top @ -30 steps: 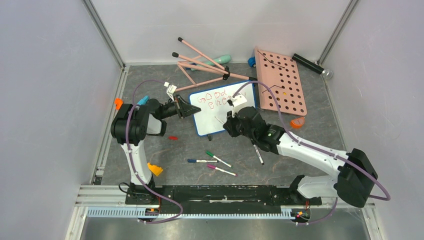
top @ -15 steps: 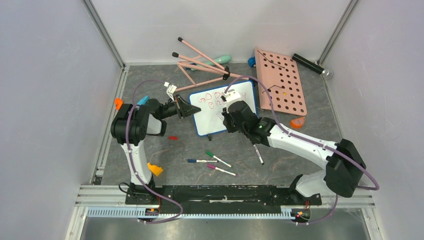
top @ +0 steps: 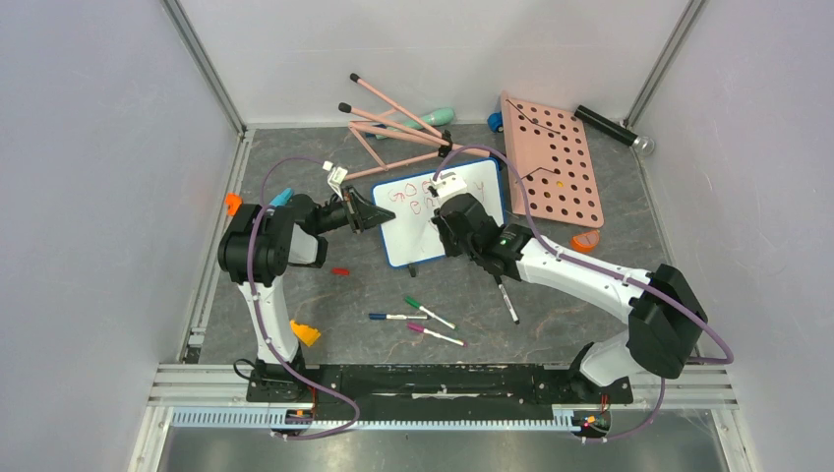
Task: Write a sentence on the whiteboard
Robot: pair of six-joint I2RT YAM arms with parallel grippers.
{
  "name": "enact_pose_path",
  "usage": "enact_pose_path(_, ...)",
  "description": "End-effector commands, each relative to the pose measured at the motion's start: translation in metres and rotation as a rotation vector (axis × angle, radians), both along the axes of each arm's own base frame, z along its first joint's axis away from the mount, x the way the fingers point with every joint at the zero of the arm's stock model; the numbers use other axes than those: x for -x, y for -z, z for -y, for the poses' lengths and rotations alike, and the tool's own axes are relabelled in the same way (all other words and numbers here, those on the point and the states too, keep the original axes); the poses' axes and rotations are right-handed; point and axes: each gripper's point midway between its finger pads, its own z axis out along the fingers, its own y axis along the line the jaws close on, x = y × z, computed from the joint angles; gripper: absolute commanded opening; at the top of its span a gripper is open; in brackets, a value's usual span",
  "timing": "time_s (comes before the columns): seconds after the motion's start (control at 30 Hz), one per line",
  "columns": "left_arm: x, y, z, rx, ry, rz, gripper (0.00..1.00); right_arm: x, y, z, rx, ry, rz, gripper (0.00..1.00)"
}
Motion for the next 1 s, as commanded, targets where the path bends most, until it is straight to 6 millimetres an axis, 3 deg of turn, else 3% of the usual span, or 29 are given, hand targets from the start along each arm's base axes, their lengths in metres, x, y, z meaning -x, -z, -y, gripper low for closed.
enact_pose_path(0.0, -0.005, -0.007, -0.001, -0.029, 0.004, 0.165, 0.02, -0.013, -0.023, -0.005, -0.009, 0.02, 0.063, 0.0)
enact_pose_path(0.53, -0.004, -0.008, 0.0, -0.03, 0.006, 0.167, 0.02, -0.022, -0.008, -0.009, 0.056, 0.027, 0.048, 0.0)
enact_pose_path(0.97, -0.004, -0.008, 0.0, -0.03, 0.007, 0.167, 0.02, -0.002, 0.018, -0.004, 0.063, -0.021, -0.026, 0.0)
